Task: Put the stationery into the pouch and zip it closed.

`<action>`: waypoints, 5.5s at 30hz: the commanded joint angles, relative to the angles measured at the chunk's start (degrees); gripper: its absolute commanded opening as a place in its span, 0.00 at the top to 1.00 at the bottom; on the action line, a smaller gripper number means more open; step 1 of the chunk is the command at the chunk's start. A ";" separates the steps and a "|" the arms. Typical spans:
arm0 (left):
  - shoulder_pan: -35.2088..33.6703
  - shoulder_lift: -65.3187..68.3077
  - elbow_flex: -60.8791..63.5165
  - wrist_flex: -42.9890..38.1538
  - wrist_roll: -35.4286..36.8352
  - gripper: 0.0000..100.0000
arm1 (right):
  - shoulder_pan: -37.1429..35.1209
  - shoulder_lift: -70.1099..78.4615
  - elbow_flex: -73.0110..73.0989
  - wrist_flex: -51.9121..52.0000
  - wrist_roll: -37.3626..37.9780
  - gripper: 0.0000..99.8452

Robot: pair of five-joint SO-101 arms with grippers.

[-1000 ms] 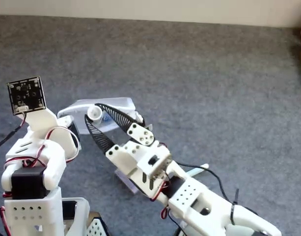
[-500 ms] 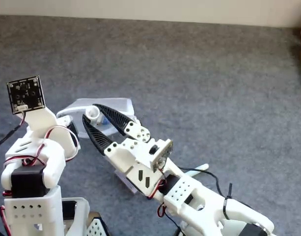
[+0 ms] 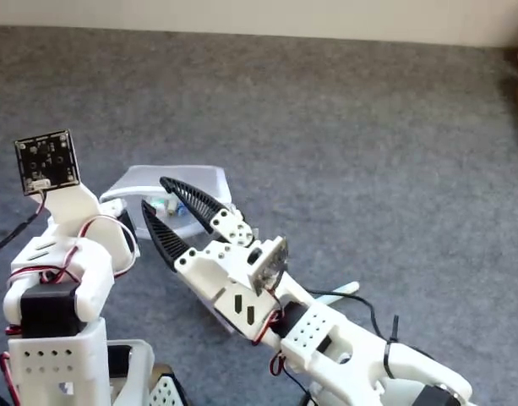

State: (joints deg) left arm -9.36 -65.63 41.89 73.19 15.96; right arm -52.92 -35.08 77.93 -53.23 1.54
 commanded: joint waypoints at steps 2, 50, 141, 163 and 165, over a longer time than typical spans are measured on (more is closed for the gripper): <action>0.84 -0.22 -0.31 -1.67 -0.53 0.99 | -0.31 -0.13 -2.68 0.40 -0.79 0.88; -18.15 -0.22 5.32 -9.05 2.81 0.99 | -4.70 -32.92 -28.97 95.25 -5.89 0.88; -22.46 0.04 5.49 -9.32 3.60 0.99 | -5.85 39.25 -52.97 110.29 -2.90 1.00; -22.46 -0.13 5.49 -9.32 3.60 0.99 | -6.99 19.12 -48.22 119.08 -2.73 0.99; -22.29 -0.13 5.49 -9.32 3.60 0.99 | -7.08 16.57 -47.60 119.08 -2.73 0.99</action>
State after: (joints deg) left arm -31.25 -65.63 47.78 65.19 19.30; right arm -58.99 -12.22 30.73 65.98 -1.98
